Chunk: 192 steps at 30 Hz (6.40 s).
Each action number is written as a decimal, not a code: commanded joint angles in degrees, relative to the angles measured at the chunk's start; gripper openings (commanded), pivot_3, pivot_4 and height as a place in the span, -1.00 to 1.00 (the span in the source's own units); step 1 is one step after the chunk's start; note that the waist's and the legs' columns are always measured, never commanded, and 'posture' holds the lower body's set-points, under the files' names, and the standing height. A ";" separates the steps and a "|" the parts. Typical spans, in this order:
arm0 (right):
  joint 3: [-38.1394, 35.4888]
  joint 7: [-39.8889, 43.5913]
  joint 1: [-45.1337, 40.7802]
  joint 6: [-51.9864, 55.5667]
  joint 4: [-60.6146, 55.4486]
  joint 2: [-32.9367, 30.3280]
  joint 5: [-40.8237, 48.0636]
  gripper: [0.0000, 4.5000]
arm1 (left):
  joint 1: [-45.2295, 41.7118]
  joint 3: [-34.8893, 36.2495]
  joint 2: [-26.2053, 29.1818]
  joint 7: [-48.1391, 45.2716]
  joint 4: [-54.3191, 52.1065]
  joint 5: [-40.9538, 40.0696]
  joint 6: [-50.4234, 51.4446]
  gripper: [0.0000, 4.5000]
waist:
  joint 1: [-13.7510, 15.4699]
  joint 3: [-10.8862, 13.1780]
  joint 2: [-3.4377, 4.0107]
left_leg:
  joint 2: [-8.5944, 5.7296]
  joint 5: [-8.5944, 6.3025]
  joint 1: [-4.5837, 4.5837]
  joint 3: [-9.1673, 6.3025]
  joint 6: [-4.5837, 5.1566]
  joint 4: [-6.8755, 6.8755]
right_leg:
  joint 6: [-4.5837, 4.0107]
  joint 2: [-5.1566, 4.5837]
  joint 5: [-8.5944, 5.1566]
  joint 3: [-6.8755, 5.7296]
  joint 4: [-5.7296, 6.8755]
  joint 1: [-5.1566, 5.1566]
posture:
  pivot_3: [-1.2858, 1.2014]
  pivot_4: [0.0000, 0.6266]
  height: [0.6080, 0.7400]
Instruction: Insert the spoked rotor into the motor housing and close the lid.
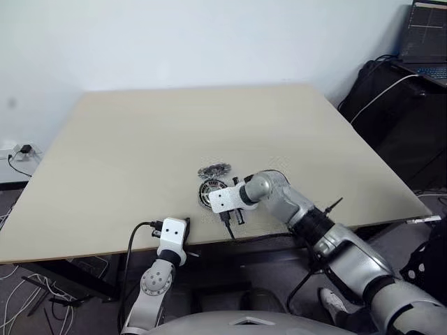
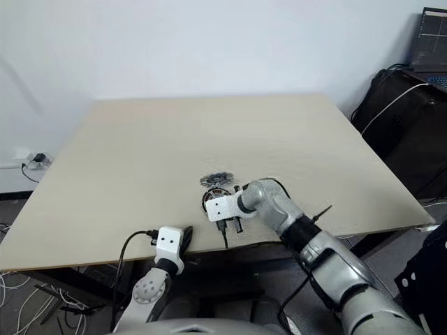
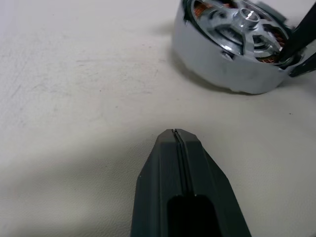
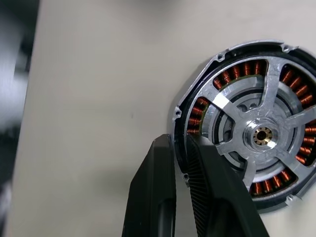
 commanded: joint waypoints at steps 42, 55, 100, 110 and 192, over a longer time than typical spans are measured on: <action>-44.62 -44.46 2.40 76.19 -16.31 33.77 23.65 -0.95 | 1.69 -2.46 -0.13 -1.70 -10.24 0.25 8.61 -1.00 | -0.03 0.23 0.31 | -0.08 -0.02 -0.16 0.09 0.01 -0.33 | 0.29 -0.55 -0.13 -0.64 -0.20 -0.15 | 0.03 -1.00 1.00; -51.42 -52.80 -1.84 67.70 -8.77 41.69 40.92 0.07 | 1.93 -2.62 0.38 -1.66 -12.63 -0.06 10.84 -1.00 | 0.06 -0.32 0.43 | -0.04 -0.02 0.06 1.16 0.00 -1.34 | 0.36 -0.73 -0.07 -0.39 -0.06 -0.30 | 0.03 -1.00 1.00; -24.45 -56.28 29.91 24.81 -33.74 -3.23 11.02 0.34 | 1.46 -2.83 1.59 -4.67 -10.03 -0.37 9.90 -1.00 | -0.58 0.33 0.30 | 0.01 -0.17 0.07 -0.30 -0.33 -0.57 | 0.28 0.24 -0.01 -0.43 -0.90 -0.04 | 0.03 -1.00 1.00; -25.17 -54.24 29.45 17.38 -31.53 4.39 14.29 -0.66 | 0.95 -1.74 2.18 -5.31 -8.34 -0.69 8.75 -1.00 | -0.47 0.42 0.20 | 0.01 -0.19 0.06 -0.37 -0.29 -0.44 | 0.32 0.28 0.01 -0.47 -0.89 0.04 | 0.03 -1.00 1.00; -24.65 -29.92 12.51 10.78 -2.07 9.22 28.75 0.99 | -4.90 2.25 1.47 -4.95 18.37 -0.76 -12.11 -1.00 | 1.28 0.45 0.66 | -1.37 -0.49 2.12 -2.15 -1.44 -2.13 | -1.11 -0.01 -3.67 -0.25 2.20 2.49 | 0.03 -1.00 1.00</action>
